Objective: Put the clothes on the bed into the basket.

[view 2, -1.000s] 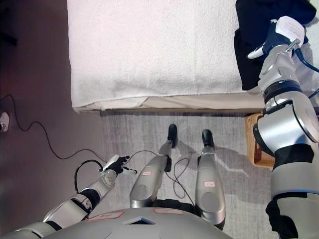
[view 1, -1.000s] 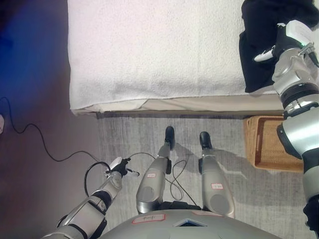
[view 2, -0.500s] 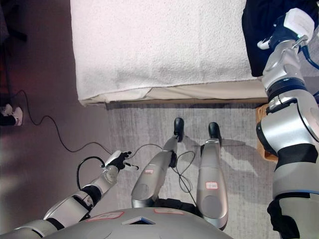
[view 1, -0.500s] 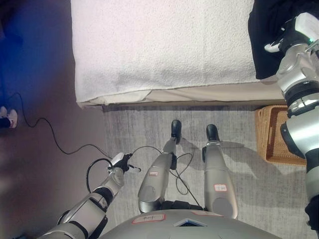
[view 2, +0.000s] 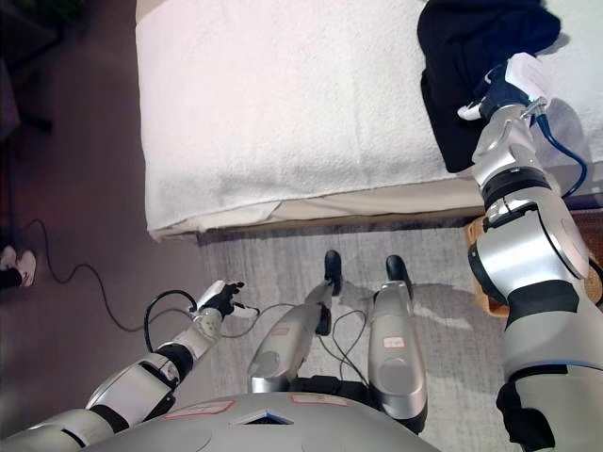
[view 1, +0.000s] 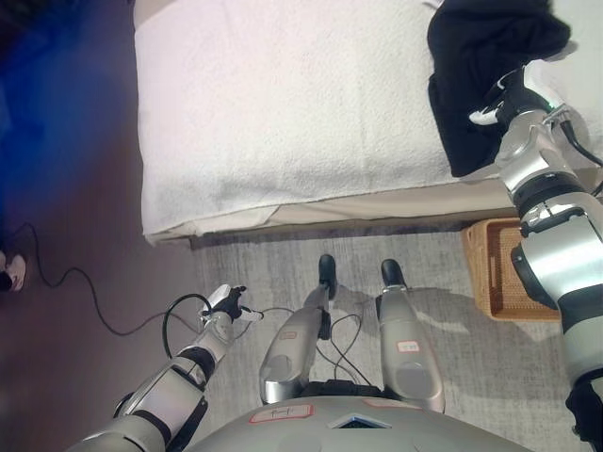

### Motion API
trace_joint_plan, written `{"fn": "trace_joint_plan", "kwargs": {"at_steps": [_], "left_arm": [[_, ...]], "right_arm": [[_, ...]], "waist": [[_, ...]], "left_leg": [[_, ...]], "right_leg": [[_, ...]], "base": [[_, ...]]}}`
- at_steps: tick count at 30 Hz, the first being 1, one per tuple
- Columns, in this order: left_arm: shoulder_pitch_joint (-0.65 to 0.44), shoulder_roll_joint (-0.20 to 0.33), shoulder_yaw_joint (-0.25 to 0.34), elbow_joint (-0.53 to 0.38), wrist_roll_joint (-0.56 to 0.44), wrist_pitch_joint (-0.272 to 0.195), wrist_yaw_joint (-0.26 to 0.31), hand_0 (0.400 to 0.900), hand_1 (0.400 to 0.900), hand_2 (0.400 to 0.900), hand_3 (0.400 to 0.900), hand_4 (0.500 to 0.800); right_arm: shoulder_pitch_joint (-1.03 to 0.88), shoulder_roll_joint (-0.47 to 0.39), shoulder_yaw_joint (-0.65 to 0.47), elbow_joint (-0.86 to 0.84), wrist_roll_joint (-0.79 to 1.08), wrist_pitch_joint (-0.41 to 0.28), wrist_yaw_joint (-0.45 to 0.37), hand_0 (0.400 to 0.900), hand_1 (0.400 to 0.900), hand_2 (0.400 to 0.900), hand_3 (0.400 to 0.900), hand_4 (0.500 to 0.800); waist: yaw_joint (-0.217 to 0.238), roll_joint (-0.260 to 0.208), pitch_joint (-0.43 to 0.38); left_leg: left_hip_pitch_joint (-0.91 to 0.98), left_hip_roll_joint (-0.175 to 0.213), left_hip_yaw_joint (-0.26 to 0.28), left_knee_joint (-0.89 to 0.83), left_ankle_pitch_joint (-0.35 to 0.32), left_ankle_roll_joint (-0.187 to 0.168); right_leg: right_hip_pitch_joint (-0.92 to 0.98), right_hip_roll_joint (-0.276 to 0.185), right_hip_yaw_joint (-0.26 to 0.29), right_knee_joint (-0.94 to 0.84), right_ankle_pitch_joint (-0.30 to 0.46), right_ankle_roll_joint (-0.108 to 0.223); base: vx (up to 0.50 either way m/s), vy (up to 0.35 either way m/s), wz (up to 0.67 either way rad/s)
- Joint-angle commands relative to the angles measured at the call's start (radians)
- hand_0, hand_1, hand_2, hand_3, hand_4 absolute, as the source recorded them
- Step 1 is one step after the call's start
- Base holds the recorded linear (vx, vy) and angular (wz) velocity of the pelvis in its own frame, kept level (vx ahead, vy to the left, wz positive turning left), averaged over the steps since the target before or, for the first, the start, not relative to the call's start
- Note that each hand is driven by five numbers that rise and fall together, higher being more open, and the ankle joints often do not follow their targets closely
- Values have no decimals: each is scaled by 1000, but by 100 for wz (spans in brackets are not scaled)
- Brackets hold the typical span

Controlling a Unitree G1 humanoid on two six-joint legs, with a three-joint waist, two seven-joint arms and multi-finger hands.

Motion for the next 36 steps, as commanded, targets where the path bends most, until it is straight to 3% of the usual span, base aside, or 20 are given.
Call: {"fn": "trace_joint_plan", "kwargs": {"at_steps": [1, 6, 14, 19, 28, 35, 36], "left_arm": [[-10, 10, 39, 127, -25, 35, 28, 900, 900, 900, 900, 800], [-17, 12, 55, 124, -15, 37, 21, 900, 900, 900, 900, 800], [6, 7, 72, 108, -9, 41, 6, 900, 900, 900, 900, 800], [46, 17, 121, 120, -30, 46, -11, 900, 900, 900, 900, 800], [47, 21, 120, 117, -16, 53, -22, 900, 900, 900, 900, 800], [42, 13, 102, 101, -13, 50, -29, 900, 900, 900, 900, 800], [41, 9, 99, 98, -13, 49, -30, 900, 900, 900, 900, 800]], "right_arm": [[-7, -50, 22, -4, 0, -6, -39, 400, 400, 400, 400, 500], [46, -94, -22, 29, -1, 0, -35, 400, 400, 400, 400, 500], [135, -235, -126, 79, 39, 4, -26, 400, 400, 400, 400, 500], [204, -331, -191, 93, 70, 7, -6, 400, 400, 400, 400, 500], [269, -448, -239, 98, 63, 7, 7, 400, 400, 400, 400, 500], [230, -487, -207, 82, 61, 0, 35, 400, 400, 400, 400, 500], [232, -485, -207, 76, 60, -2, 36, 827, 827, 827, 827, 756]], "waist": [[-31, -70, -101], [-60, -117, -147], [-97, -148, -205], [-116, -172, -226], [-130, -196, -242], [-138, -176, -229], [-140, -170, -227]], "left_leg": [[107, -31, 30, 20, -146, 20], [147, -31, 97, 38, -197, 26], [230, -26, 169, 66, -254, 42], [265, -22, 192, 75, -267, 45], [294, -17, 202, 97, -262, 40], [297, -19, 198, 92, -245, 34], [298, -19, 198, 90, -244, 33]], "right_leg": [[138, -10, 80, -322, 149, 24], [184, -7, 128, -406, 205, 52], [251, 16, 187, -406, 201, 63], [285, 24, 198, -409, 198, 68], [332, 28, 199, -427, 195, 63], [342, 23, 187, -441, 194, 57], [343, 22, 185, -443, 193, 56]], "base": [[0, -12, -50], [-26, -15, -51], [12, 7, -38], [11, -13, -20], [16, -11, -5], [0, 0, 0], [0, 0, 0]]}}
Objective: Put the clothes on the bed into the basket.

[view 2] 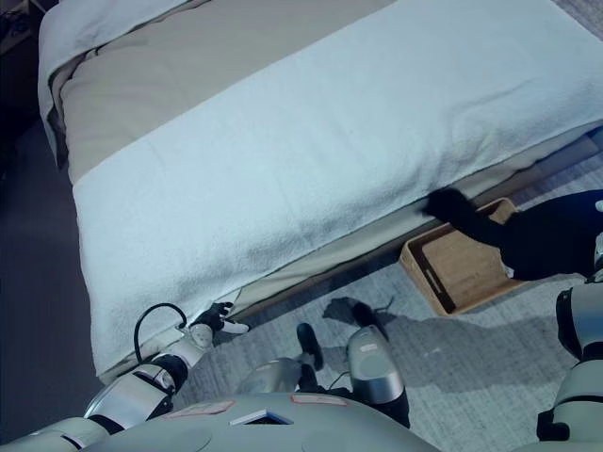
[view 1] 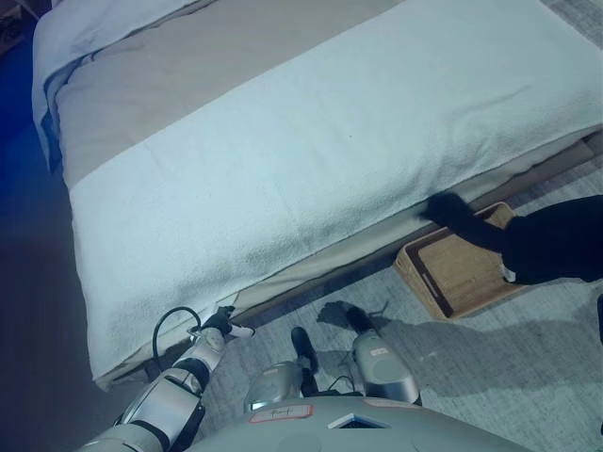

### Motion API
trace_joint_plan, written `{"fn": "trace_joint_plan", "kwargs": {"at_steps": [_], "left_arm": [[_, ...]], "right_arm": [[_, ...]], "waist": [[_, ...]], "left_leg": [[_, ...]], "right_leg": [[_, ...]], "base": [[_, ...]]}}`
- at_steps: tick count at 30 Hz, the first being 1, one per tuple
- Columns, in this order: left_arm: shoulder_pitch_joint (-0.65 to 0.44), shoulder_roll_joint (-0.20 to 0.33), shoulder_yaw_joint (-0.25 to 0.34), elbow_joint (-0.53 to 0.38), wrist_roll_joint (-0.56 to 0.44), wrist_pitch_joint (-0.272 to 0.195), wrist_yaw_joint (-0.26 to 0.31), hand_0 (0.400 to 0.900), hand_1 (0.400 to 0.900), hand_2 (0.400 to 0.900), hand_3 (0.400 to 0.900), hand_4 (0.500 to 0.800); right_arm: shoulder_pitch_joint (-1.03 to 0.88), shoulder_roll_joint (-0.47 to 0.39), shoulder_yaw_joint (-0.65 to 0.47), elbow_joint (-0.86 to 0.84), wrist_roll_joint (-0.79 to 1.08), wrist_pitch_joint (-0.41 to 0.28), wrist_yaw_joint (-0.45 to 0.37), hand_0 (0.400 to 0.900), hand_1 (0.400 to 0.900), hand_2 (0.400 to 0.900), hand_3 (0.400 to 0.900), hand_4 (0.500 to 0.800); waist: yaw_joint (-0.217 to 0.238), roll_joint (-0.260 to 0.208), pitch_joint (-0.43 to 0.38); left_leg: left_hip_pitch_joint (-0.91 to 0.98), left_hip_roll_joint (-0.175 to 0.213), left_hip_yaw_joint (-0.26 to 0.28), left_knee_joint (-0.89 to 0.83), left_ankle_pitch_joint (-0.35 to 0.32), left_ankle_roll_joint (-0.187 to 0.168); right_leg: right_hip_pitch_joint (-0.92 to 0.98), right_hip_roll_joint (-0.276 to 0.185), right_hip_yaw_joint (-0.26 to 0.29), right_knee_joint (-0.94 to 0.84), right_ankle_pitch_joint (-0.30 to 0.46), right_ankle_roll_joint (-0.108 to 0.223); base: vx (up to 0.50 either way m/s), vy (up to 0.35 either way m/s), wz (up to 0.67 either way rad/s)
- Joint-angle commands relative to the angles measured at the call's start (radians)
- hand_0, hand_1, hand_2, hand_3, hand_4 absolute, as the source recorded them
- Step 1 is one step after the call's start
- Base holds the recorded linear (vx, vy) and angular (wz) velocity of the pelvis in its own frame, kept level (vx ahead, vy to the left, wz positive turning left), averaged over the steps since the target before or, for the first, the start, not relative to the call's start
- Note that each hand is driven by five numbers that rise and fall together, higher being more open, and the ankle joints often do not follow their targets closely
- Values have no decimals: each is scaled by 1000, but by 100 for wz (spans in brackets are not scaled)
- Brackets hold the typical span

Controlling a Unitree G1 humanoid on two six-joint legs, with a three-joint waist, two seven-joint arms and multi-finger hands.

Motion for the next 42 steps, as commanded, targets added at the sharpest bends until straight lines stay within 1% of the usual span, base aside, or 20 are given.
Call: {"fn": "trace_joint_plan", "kwargs": {"at_steps": [1, 4, 8, 9, 11, 12, 13, 14, 16, 18, 19, 24, 26, 27, 28, 29, 31, 35, 39, 42], "left_arm": [[-5, 7, -3, 80, -13, 5, 15, 900, 900, 900, 900, 800], [-14, 3, -8, 79, -10, 6, 13, 900, 900, 900, 900, 800], [-23, -7, -10, 78, -8, 8, 17, 900, 900, 900, 900, 800], [-28, -14, -9, 82, -9, 10, 19, 900, 900, 900, 900, 800], [-28, -16, -10, 83, -7, 11, 20, 900, 900, 900, 900, 800], [-32, -20, -10, 84, -3, 14, 21, 900, 900, 900, 900, 800], [-31, -19, -11, 84, -3, 14, 21, 900, 900, 900, 900, 800], [-33, -22, -8, 85, -4, 16, 24, 900, 900, 900, 900, 800], [-36, -24, -6, 83, -3, 18, 27, 900, 900, 900, 900, 800], [-36, -23, -7, 81, -1, 19, 29, 900, 900, 900, 900, 800], [-39, -22, 1, 78, 2, 19, 33, 900, 900, 900, 900, 800], [-58, -10, 21, 63, 3, 20, 40, 900, 900, 900, 900, 800], [-59, -6, 34, 54, 1, 23, 45, 900, 900, 900, 900, 800], [-58, -5, 33, 53, 1, 23, 45, 900, 900, 900, 900, 800], [-47, -3, 47, 35, -1, 24, 46, 900, 900, 900, 900, 800], [-46, 0, 51, 24, -2, 24, 46, 900, 900, 900, 900, 800], [-39, -1, 49, 10, 4, 26, 45, 900, 900, 900, 900, 800], [-24, -4, 35, -14, 16, 26, 33, 900, 900, 900, 900, 800], [-34, -6, 5, -16, 44, 25, 7, 900, 900, 900, 900, 800], [-39, 2, -9, -22, 54, 22, -12, 900, 900, 900, 900, 800]], "right_arm": [[-72, -108, 76, -34, -4, -46, -28, 900, 900, 900, 900, 800], [-69, -102, 76, -59, 5, -51, -26, 900, 900, 900, 900, 800], [-15, -70, 52, -93, 17, -61, -27, 900, 900, 900, 900, 800], [19, -45, 32, -105, 25, -65, -31, 900, 900, 900, 900, 800], [48, -30, 16, -112, 26, -66, -35, 900, 900, 900, 900, 800], [98, 9, -1, -109, 23, -64, -34, 900, 900, 900, 900, 800], [101, 10, -4, -110, 22, -64, -35, 900, 900, 900, 900, 800], [139, 43, -21, -108, 21, -63, -38, 900, 900, 900, 900, 800], [187, 82, -41, -109, 31, -65, -38, 900, 900, 900, 900, 800], [211, 100, -55, -111, 38, -67, -38, 900, 900, 900, 900, 800], [272, 141, -80, -109, 49, -73, -37, 900, 900, 900, 900, 800], [440, 286, -158, -104, 117, -89, -37, 900, 900, 900, 900, 800], [514, 365, -190, -112, 153, -100, -45, 900, 900, 900, 900, 800], [517, 366, -191, -113, 153, -100, -46, 900, 900, 900, 900, 800], [588, 431, -227, -127, 200, -109, -51, 900, 900, 900, 900, 800], [613, 462, -234, -130, 220, -116, -49, 900, 900, 900, 900, 800], [679, 526, -242, -117, 238, -116, -36, 900, 900, 900, 900, 800], [762, 610, -255, -50, 265, -103, 6, 900, 900, 900, 900, 800], [803, 651, -219, 66, 203, -62, 77, 900, 900, 900, 900, 800], [812, 648, -218, 103, 176, -46, 101, 900, 900, 900, 900, 800]], "waist": [[-4, -38, -72], [-6, -25, -66], [-10, -15, -59], [-13, -12, -56], [-13, -12, -56], [-16, -11, -57], [-15, -12, -58], [-17, -13, -59], [-17, -15, -63], [-17, -18, -66], [-17, -24, -70], [-21, -48, -88], [-25, -58, -99], [-24, -59, -99], [-30, -67, -108], [-32, -71, -112], [-39, -79, -120], [-54, -94, -135], [-57, -101, -141], [-57, -102, -147]], "left_leg": [[51, -29, -41, 122, -126, -16], [50, -30, -47, 115, -121, -17], [47, -31, -58, 108, -120, -18], [46, -32, -62, 107, -123, -18], [47, -32, -64, 106, -123, -18], [48, -32, -69, 106, -129, -15], [48, -32, -69, 106, -129, -15], [50, -32, -71, 108, -136, -13], [52, -33, -73, 111, -143, -12], [53, -33, -74, 114, -146, -12], [56, -32, -79, 120, -148, -12], [70, -28, -85, 131, -165, -6], [77, -26, -84, 132, -170, -5], [78, -26, -84, 132, -170, -5], [86, -22, -81, 131, -175, -2], [91, -20, -80, 130, -177, -2], [104, -14, -76, 123, -177, -1], [127, -9, -64, 112, -181, 0], [141, -12, -58, 111, -188, 5], [151, -15, -55, 100, -188, 8]], "right_leg": [[98, 4, -39, -219, 124, -17], [98, 0, -49, -221, 122, -20], [99, -4, -62, -223, 118, -24], [100, -5, -66, -223, 117, -26], [101, -5, -68, -223, 117, -26], [103, -3, -71, -222, 114, -29], [103, -3, -71, -222, 114, -29], [107, -2, -71, -221, 114, -29], [108, -1, -72, -217, 113, -30], [110, -1, -73, -215, 112, -30], [117, -2, -77, -212, 109, -32], [131, 1, -87, -204, 102, -34], [134, 4, -89, -199, 100, -34], [135, 4, -89, -199, 100, -35], [138, 8, -90, -194, 97, -34], [139, 11, -89, -192, 96, -34], [144, 16, -90, -190, 96, -32], [154, 22, -84, -188, 97, -27], [166, 19, -81, -190, 99, -21], [170, 15, -79, -194, 101, -17]], "base": [[16, -16, 5], [13, -19, 8], [7, -22, 11], [7, -16, 6], [4, -9, 2], [0, 0, 0], [0, 0, 0], [3, -17, -3], [0, -12, -2], [-12, -10, 2], [-37, -29, 7], [-38, -13, 2], [-29, -6, -6], [-34, 8, -11], [-37, 17, -12], [-47, 24, -14], [-42, 25, -10], [-35, 42, -15], [-42, 53, -10], [-39, 46, -7]]}}
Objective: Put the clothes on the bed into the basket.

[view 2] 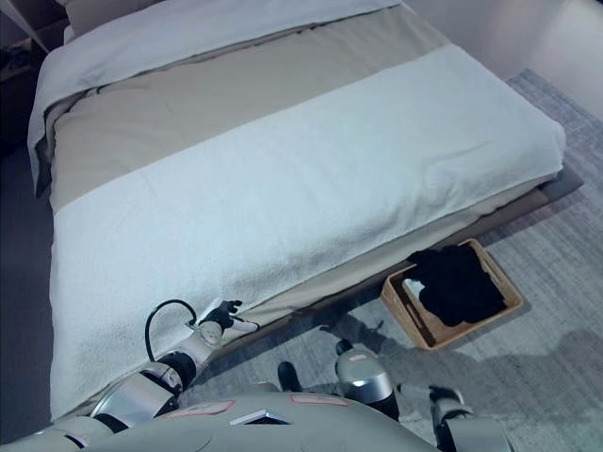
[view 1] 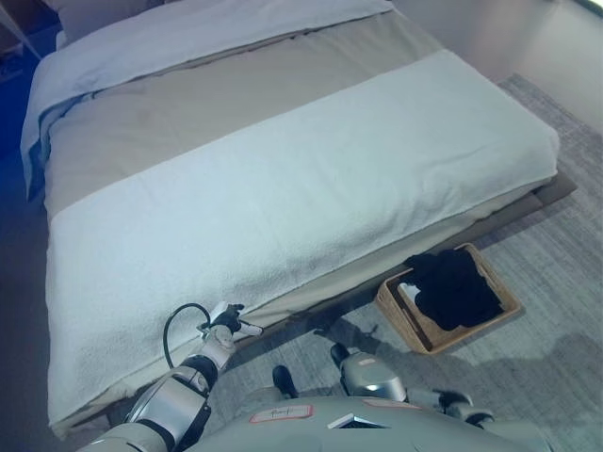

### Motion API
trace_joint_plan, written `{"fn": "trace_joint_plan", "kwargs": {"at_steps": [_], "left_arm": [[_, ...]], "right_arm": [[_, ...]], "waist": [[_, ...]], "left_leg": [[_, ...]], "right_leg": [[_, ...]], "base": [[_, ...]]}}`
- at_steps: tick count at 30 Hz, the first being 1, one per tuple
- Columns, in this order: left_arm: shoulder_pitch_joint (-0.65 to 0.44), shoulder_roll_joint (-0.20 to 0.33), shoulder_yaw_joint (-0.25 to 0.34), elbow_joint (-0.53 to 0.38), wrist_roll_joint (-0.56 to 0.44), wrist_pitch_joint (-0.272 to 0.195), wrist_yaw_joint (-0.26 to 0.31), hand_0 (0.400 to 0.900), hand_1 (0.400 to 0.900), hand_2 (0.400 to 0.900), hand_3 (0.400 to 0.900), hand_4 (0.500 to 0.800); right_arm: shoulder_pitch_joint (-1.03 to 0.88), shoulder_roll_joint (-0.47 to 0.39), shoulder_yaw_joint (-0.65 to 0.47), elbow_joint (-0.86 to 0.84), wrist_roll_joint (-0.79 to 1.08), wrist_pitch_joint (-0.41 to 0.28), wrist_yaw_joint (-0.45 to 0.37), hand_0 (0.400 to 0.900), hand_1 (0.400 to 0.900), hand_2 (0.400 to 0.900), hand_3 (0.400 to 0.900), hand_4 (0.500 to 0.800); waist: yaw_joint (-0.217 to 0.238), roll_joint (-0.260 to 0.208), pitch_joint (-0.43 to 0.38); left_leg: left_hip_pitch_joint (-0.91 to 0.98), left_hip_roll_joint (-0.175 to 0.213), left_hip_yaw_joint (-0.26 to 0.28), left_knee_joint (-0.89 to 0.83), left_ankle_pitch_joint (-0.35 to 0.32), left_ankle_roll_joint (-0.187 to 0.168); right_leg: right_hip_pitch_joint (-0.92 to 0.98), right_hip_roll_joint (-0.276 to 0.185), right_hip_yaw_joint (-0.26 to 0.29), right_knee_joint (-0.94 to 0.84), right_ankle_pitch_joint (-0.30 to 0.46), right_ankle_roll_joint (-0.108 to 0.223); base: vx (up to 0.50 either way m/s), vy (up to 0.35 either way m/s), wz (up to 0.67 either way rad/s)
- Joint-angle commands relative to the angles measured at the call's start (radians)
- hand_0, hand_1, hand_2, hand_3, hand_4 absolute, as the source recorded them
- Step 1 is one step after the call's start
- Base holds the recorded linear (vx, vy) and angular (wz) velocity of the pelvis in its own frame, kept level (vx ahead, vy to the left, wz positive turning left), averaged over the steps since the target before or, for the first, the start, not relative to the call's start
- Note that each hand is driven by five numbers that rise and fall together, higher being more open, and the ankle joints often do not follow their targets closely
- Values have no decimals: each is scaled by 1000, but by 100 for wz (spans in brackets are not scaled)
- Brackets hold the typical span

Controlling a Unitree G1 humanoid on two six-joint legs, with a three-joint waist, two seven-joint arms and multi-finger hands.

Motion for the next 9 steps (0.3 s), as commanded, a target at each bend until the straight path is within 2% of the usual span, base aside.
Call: {"fn": "trace_joint_plan", "kwargs": {"at_steps": [1, 9], "left_arm": [[-36, 38, 18, 17, 48, -17, -8, 900, 900, 900, 900, 800], [-50, 36, 16, 11, 53, -18, -10, 900, 900, 900, 900, 800]], "right_arm": [[-12, -54, 37, 68, -56, 18, 24, 900, 900, 900, 900, 800], [-36, -50, 63, 31, -64, 4, 20, 900, 900, 900, 900, 800]], "waist": [[-26, -9, -59], [-32, -13, -55]], "left_leg": [[18, -40, -29, 96, -133, 16], [28, -51, -20, 80, -131, 24]], "right_leg": [[35, -4, -45, -182, 129, 25], [29, -9, -35, -180, 142, 34]], "base": [[-53, 51, -6], [-39, 29, -7]]}}
